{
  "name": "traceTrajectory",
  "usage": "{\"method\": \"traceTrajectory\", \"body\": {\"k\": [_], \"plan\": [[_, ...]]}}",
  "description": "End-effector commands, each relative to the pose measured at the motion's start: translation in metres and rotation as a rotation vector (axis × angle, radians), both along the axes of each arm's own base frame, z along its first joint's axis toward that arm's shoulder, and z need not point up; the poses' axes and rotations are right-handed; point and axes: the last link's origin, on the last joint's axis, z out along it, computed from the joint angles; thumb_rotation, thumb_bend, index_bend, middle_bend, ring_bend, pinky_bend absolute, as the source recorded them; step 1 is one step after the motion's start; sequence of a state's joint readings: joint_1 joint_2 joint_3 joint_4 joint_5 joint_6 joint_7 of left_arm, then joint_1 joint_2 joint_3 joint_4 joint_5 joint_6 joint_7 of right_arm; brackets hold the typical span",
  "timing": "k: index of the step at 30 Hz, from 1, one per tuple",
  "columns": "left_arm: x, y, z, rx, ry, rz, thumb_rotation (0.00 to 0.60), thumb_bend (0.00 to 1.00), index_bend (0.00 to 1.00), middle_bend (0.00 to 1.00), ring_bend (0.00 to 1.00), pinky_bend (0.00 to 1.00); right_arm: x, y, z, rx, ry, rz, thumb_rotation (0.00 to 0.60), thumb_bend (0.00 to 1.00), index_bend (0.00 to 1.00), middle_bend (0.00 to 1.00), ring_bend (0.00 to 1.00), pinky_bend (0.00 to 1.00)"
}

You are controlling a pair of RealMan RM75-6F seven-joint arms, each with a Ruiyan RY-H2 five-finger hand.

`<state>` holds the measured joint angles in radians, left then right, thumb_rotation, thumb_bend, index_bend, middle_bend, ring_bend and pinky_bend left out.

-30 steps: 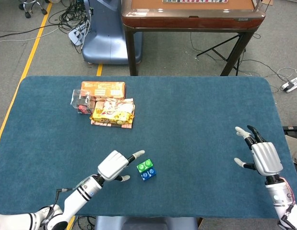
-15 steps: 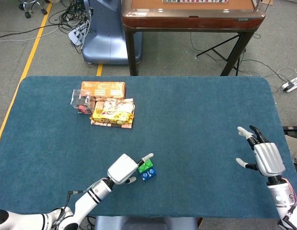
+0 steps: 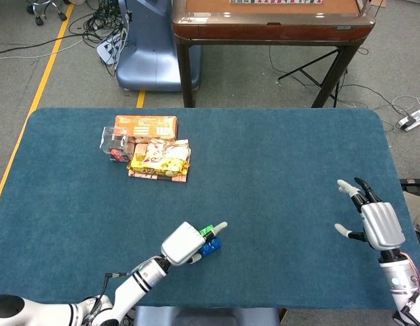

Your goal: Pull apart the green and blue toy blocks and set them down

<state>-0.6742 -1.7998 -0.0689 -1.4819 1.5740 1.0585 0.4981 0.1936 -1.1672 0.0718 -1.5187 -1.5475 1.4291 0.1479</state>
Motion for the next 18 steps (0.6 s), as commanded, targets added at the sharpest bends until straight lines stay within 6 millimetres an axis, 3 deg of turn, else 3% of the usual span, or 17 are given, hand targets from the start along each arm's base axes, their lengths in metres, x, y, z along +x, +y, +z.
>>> {"method": "traceTrajectory", "body": {"k": [1,18], "plan": [[0.0032,0.0005,-0.0021,0.024,0.008,-0.027,0.6,0.0,0.0,0.96,0.87,1.0,-0.001,0.0004,-0.0003,0.0,-0.003,-0.002,0.6,0.0,0.15,0.29,0.31,0.42],[0.0033,-0.0046,-0.0041,0.089,0.055,-0.118,0.6,0.0,0.0,0.97,0.88,1.0,-0.0065,0.0013,-0.0034,0.005,-0.019,-0.012,0.6,0.0,0.16,0.29,0.31,0.42]]}}
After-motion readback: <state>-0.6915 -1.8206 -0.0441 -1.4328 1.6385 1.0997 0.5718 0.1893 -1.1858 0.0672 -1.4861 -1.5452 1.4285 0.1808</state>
